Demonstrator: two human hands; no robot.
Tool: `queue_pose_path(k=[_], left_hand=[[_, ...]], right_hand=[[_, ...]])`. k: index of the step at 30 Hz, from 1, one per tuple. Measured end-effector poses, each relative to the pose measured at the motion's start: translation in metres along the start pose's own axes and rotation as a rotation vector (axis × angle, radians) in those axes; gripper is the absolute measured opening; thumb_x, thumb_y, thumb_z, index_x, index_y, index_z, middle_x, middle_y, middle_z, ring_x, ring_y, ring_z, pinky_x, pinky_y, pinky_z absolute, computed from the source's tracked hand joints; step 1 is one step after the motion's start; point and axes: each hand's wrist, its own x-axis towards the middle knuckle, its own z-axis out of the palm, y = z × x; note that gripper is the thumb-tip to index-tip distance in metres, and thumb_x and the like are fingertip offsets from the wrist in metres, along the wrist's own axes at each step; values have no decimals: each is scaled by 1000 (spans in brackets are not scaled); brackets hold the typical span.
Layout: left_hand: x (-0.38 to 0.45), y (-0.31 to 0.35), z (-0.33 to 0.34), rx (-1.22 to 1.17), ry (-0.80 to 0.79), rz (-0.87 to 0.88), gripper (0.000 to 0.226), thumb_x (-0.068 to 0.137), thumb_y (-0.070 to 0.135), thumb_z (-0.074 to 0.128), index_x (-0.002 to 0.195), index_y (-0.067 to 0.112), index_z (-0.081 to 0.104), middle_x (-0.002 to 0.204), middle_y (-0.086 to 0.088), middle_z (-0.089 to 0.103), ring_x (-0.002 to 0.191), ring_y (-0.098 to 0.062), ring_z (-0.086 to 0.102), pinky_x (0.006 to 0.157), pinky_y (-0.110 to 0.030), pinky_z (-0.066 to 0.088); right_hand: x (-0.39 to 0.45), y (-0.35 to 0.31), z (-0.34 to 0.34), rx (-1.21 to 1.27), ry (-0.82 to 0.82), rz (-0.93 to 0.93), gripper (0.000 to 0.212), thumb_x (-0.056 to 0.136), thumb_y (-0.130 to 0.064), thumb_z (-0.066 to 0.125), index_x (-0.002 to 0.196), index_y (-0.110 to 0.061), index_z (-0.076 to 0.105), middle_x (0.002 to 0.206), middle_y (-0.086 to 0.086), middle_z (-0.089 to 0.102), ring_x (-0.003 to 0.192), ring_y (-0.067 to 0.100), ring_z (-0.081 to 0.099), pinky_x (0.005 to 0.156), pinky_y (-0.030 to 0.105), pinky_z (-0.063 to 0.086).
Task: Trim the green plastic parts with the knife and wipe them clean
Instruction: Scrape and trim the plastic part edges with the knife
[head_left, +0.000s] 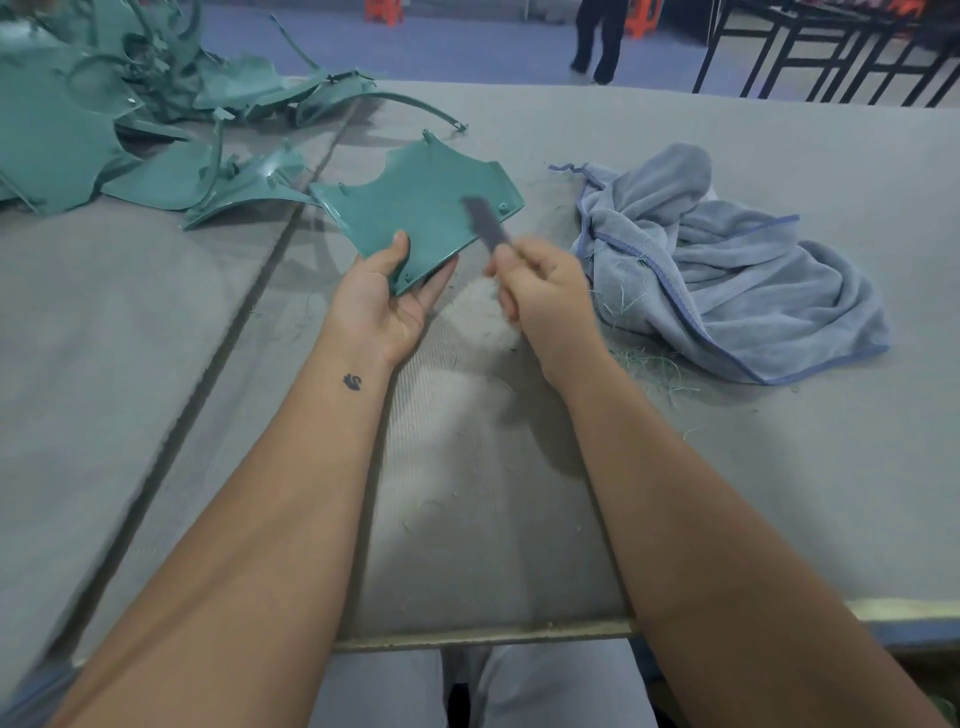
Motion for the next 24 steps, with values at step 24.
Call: queue_pose_path(k=[24], left_hand=[[0, 8, -12, 1613, 224, 851, 56, 70, -14, 48, 89, 30, 76, 133, -1, 54, 130, -25, 34, 109, -33, 30]], right_hand=[[7, -16, -17, 398, 232, 171, 20, 98, -17, 52, 86, -22, 66, 81, -6, 66, 67, 5, 61, 64, 23, 47]])
